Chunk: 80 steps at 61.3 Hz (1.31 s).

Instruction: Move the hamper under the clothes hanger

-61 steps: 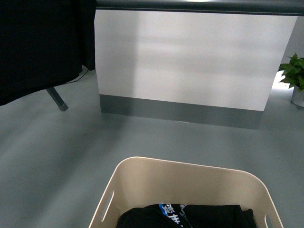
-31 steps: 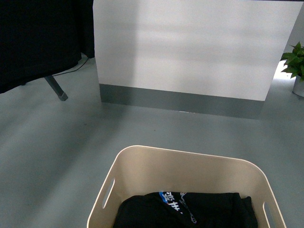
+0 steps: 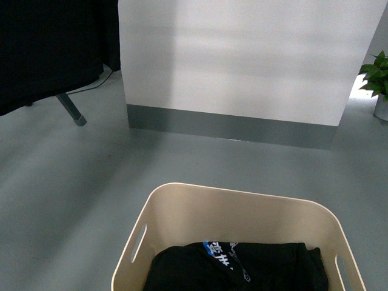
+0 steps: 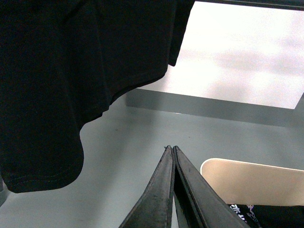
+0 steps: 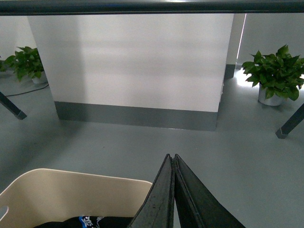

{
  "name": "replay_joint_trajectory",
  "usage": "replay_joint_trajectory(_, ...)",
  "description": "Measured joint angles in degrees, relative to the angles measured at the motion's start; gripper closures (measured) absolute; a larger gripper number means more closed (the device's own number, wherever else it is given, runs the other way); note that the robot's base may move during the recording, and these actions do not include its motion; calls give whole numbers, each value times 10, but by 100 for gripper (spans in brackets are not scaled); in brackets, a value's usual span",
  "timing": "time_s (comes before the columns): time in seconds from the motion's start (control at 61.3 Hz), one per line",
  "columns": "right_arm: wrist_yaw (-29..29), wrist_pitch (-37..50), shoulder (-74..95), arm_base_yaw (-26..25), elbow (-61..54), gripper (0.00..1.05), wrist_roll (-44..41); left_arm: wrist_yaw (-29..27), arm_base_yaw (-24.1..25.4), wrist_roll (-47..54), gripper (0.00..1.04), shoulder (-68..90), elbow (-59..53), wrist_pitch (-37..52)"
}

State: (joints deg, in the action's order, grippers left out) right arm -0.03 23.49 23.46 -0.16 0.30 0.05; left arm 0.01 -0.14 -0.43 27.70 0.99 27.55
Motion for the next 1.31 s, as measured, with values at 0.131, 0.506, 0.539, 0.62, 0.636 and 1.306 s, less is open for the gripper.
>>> replay_joint_trajectory(0.131,0,-36,-37,0,0,102,0,0,0,0,101,-43,0,-40)
replay_joint_trajectory(0.506,0,-116,-118,0,0,102,0,0,0,0,101,-138,0,-134)
replay_joint_trajectory(0.539,0,-120,-122,0,0,102,0,0,0,0,101,-143,0,-139)
replay_joint_trajectory(0.62,0,-129,-132,0,0,102,0,0,0,0,101,-154,0,-149)
replay_joint_trajectory(0.636,0,-130,-133,0,0,102,0,0,0,0,101,-155,0,-151)
replay_joint_trajectory(1.306,0,-235,-232,0,0,102,0,0,0,1,101,-274,0,-274)
